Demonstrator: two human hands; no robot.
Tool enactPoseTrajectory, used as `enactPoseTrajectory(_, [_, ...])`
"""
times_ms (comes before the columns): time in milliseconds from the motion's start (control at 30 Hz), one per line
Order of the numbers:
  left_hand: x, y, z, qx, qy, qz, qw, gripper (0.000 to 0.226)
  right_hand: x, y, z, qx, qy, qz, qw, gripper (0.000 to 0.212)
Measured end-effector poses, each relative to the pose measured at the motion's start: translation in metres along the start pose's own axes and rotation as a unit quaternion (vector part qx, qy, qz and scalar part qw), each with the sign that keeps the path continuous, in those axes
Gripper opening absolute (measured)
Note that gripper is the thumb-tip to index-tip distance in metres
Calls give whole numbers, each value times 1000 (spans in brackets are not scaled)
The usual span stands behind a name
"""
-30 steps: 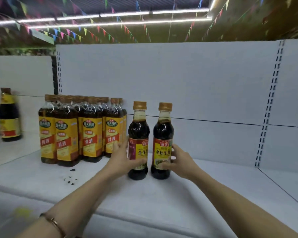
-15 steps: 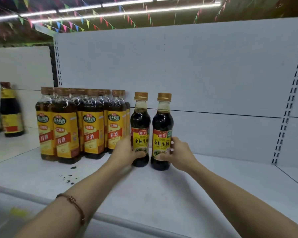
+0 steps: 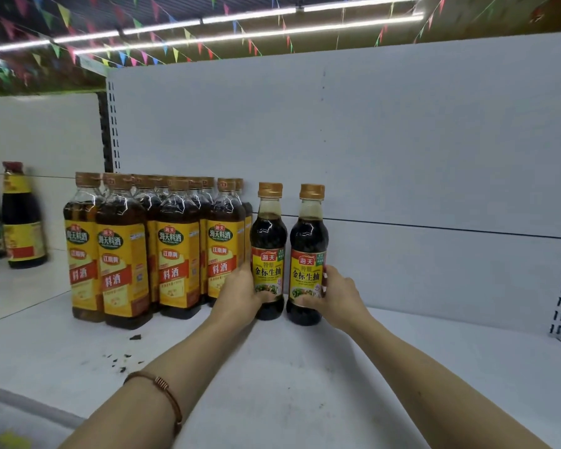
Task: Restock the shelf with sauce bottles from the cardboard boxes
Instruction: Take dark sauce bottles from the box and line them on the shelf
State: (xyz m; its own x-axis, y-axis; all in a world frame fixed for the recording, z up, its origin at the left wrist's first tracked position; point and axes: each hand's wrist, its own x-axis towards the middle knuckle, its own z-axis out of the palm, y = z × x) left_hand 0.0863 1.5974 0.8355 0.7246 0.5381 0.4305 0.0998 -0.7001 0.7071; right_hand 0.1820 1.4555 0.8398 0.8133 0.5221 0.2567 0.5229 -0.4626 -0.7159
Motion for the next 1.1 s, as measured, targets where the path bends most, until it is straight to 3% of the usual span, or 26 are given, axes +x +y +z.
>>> enactPoseTrajectory(367, [19, -8, 8, 89, -13, -26, 996, 80, 16, 6, 13, 23, 40, -12, 999, 60])
enactPoseTrajectory(733, [36, -10, 19, 98, -14, -38, 994, 74, 21, 6, 18, -14, 60, -14, 998, 63])
enactPoseTrajectory(1100, [44, -12, 32, 96, -6, -32, 995, 76, 28, 12, 20, 34, 79, -4, 996, 58])
